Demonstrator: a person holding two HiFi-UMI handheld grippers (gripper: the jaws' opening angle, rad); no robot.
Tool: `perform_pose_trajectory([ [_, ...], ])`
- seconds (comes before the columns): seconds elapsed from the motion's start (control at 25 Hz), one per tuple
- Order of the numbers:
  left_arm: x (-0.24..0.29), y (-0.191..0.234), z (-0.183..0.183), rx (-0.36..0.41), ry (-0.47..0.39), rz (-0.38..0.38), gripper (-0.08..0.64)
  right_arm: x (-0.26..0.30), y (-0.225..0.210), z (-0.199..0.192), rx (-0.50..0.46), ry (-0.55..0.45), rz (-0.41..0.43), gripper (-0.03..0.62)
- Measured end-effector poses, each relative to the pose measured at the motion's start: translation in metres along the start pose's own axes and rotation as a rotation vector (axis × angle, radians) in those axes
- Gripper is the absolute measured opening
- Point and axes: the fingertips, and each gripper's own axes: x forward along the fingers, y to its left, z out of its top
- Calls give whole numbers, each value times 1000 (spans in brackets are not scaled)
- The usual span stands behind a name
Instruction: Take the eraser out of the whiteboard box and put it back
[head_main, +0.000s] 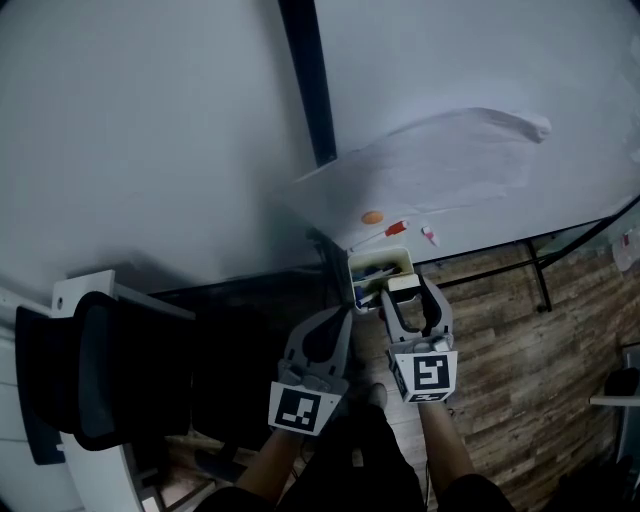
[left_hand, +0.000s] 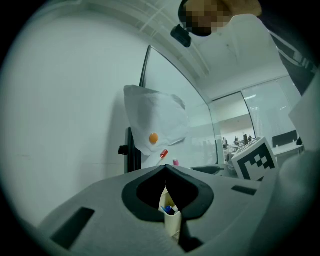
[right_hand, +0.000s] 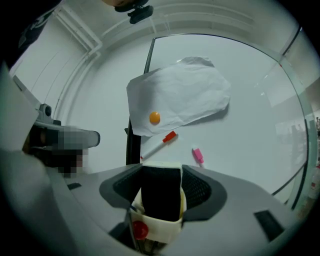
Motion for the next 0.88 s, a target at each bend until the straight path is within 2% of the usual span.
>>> perform_pose_trajectory([
  [0.48,-4,1,-1,4,4,3,5,2,3,4,18,-2,24,247],
  [0.88,-7,4,1,-6,1,10,5,2,1,11,5,-17,5,268],
])
